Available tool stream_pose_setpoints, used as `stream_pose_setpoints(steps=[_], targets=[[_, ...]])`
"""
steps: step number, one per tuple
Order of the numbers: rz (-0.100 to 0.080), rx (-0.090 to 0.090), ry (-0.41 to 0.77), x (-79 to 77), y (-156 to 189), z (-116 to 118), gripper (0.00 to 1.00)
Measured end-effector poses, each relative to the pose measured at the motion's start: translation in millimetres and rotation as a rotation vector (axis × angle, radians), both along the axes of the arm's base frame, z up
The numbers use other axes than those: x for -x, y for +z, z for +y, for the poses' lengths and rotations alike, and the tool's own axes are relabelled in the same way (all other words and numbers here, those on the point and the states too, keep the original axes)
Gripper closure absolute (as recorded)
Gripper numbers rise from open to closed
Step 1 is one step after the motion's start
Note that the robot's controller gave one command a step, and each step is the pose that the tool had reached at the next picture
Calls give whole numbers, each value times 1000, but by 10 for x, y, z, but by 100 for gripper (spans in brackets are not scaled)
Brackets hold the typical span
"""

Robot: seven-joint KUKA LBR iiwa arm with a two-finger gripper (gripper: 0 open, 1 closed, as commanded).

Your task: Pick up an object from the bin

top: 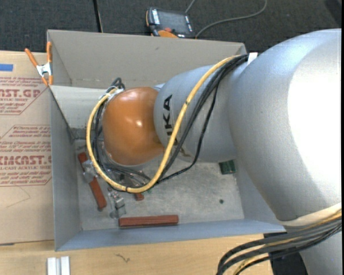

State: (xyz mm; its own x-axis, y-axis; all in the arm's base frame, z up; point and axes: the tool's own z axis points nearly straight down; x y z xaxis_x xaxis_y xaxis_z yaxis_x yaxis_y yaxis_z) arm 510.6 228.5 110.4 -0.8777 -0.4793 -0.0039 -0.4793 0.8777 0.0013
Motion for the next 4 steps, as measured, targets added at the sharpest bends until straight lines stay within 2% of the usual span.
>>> stream_pose_setpoints(steps=[1,2,3,4], targets=[[1,4,340,-97,-407,-548,0],[-6,3,603,-64,780,-944,0],[4,0,906,-23,-249,-919,0],[-7,8,888,-626,171,-1556,0]])
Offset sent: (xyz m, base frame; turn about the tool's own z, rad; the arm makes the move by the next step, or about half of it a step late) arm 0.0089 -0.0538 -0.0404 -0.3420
